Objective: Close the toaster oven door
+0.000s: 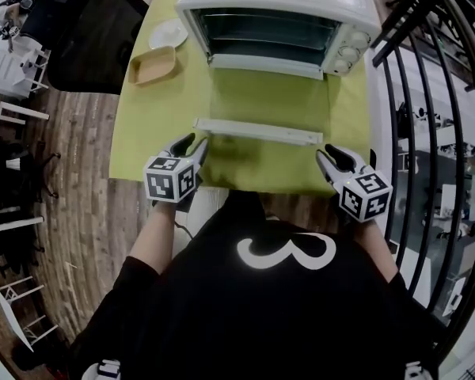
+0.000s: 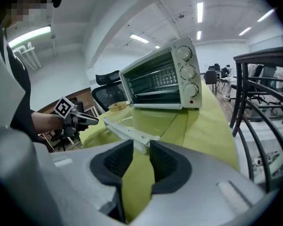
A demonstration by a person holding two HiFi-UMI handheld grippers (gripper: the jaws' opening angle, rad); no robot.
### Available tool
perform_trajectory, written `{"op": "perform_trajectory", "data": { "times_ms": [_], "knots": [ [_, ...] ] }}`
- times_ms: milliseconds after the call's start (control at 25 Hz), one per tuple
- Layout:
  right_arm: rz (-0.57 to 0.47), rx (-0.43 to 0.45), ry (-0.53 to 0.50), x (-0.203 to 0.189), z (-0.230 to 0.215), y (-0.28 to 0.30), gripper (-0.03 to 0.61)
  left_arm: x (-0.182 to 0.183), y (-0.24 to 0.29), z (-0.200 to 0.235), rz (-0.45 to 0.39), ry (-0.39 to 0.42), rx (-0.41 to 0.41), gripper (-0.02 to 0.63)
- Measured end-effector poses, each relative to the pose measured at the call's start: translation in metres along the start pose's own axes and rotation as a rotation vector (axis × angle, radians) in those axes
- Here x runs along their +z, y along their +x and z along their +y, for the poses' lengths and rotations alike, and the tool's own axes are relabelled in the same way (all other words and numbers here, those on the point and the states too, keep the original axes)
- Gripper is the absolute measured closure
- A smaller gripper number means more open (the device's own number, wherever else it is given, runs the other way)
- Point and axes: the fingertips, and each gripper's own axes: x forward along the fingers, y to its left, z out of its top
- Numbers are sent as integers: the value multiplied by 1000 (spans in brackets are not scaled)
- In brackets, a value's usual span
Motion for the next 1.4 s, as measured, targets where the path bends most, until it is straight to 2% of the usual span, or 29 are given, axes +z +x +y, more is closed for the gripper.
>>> {"op": "perform_trajectory", "data": {
  "times_ms": [400,960,1400],
  "knots": [
    [74,-41,23,-25,-13,31,448,-11,34,16,43,15,-21,476],
    [89,-48,55,-27,-8,59,443,-6,53,18,52,31,-50,476],
    [103,-79,34,-28,-11,62,482,-7,54,17,31,21,-69,482]
  ]
}}
